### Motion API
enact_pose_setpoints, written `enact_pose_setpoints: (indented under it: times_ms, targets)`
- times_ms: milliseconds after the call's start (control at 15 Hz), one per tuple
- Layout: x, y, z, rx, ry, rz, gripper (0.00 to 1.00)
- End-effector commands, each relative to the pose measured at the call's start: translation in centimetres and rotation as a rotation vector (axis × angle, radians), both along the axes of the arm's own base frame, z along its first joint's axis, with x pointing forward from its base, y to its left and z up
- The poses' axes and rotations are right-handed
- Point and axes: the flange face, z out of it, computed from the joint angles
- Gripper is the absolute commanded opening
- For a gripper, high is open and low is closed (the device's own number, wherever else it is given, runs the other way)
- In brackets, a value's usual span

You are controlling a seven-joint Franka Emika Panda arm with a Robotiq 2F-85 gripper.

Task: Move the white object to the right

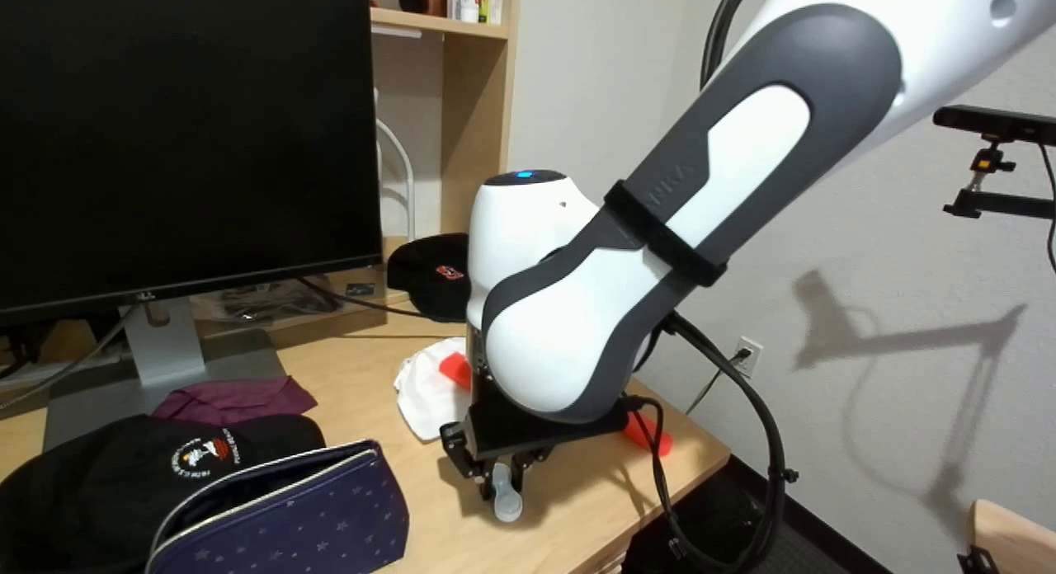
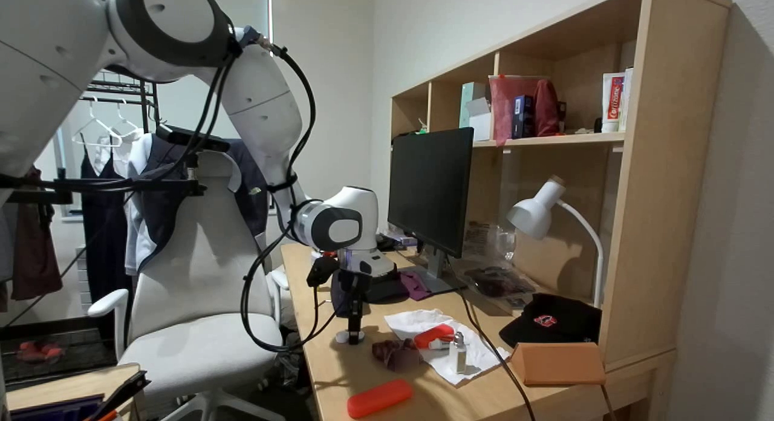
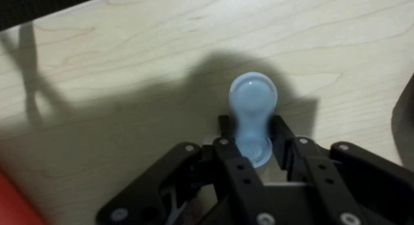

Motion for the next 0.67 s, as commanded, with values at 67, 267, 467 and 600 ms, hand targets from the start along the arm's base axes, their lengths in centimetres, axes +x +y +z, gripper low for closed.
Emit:
enact_pose_setpoints:
  times_ms: [67,267,467,600]
  targets:
    - [0.3,-0.6,0.3,0.010,-0.002,0.035,0.15]
    - [-0.3,-0.5,1.5,0.026,-0.011,0.138,0.15]
    - [-1.2,-0.1,2.9,0.011,-0.029,0.219,0.15]
    - [-1.7,0.4,4.0,0.005,-0.035,0.284,0.15]
